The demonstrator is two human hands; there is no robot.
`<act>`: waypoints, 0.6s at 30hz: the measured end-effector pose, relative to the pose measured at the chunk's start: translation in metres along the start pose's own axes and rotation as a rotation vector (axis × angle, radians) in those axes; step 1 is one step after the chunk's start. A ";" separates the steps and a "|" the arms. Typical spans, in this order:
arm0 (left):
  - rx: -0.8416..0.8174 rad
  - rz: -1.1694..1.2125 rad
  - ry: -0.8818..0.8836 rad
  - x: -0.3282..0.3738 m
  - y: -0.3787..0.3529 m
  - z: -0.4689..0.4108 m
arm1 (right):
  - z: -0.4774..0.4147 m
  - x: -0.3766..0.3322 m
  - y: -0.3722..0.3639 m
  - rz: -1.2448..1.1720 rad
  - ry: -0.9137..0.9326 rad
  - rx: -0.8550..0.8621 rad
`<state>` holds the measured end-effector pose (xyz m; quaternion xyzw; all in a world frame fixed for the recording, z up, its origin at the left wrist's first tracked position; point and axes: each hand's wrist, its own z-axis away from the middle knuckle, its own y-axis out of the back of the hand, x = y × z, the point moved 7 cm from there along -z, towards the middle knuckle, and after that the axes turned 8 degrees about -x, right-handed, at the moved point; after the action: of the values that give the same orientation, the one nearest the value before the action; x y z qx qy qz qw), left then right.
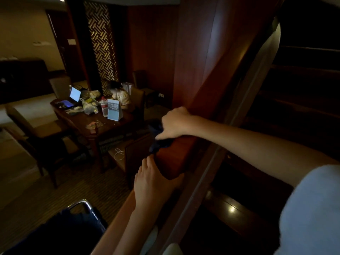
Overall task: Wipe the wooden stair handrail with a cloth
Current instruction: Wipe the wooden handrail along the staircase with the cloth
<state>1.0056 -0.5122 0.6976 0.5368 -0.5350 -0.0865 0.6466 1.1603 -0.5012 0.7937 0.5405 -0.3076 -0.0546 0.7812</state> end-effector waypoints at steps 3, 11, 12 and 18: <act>-0.036 0.000 0.002 -0.022 0.002 0.019 | 0.029 0.072 0.029 -0.157 -0.257 0.195; -0.037 -0.014 0.036 -0.026 0.002 0.022 | 0.042 -0.029 0.003 -0.140 -0.086 0.309; -0.039 -0.013 0.037 -0.026 0.002 0.022 | 0.053 -0.042 -0.002 -0.207 -0.042 0.357; -0.070 0.011 0.009 -0.021 0.005 0.021 | 0.086 0.063 -0.008 -0.533 -0.464 0.698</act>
<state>0.9781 -0.5080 0.6860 0.5114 -0.5317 -0.0992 0.6678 1.1659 -0.6005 0.8330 0.8033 -0.3242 -0.2651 0.4235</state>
